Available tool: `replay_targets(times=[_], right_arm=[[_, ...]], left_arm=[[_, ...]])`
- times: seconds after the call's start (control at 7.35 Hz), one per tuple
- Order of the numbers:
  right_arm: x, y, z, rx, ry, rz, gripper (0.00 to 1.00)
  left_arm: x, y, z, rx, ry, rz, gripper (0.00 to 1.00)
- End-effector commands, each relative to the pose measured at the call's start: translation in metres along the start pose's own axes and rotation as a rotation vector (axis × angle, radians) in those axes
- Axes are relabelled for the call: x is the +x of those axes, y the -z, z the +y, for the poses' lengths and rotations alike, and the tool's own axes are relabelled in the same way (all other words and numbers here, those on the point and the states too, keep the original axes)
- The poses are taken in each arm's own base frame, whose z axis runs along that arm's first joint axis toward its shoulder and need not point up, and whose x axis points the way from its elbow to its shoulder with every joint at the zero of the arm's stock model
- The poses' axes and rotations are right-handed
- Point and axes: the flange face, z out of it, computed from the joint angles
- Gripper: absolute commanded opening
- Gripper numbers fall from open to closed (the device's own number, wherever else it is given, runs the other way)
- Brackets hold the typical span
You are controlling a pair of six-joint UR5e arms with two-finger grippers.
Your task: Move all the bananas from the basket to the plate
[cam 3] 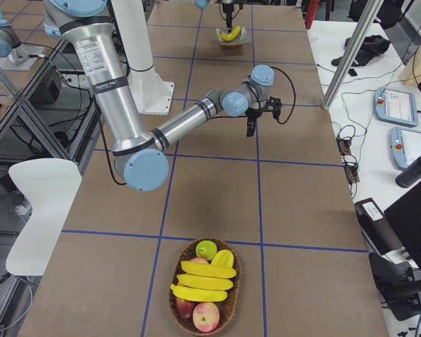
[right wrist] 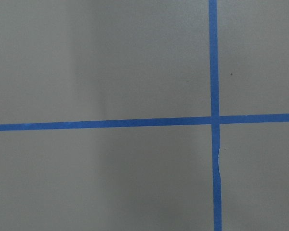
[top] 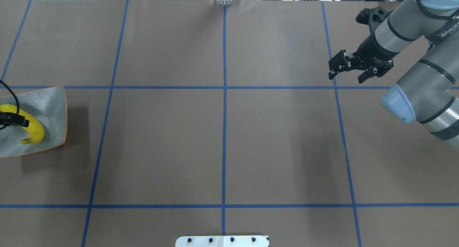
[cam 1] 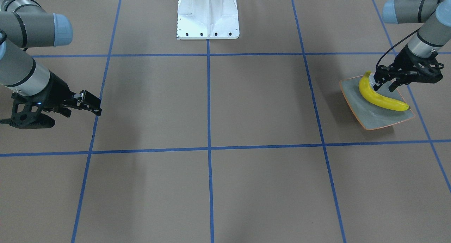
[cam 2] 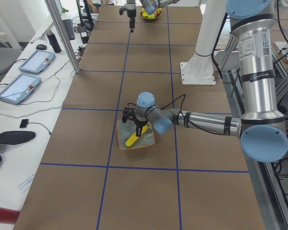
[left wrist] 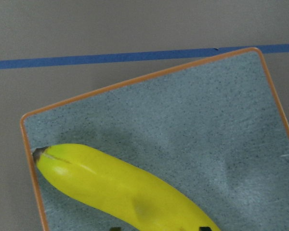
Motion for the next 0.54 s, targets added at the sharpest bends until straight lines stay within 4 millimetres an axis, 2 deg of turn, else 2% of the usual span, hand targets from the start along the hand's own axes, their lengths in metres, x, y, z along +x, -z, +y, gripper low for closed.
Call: replay_targets(times=[0.0,0.14,0.27,0.41], right_arm=[[0.013,0.006,-0.004,0.011,-0.019,0.006,1.00],[0.013,0.006,-0.004,0.012,-0.019,0.006,1.00],[0.023,0.009,-0.005,0.017,-0.032,0.011,1.00],[0.043,0.013,-0.004,0.028,-0.045,0.024,1.00]], left_arm=[[0.011,0.011,0.000,-0.014,-0.001,0.048,0.63],[0.021,0.003,-0.012,-0.011,-0.005,0.052,0.65],[0.032,0.009,-0.019,0.004,-0.018,0.067,0.65],[0.040,0.019,-0.021,0.014,-0.029,0.088,0.65]])
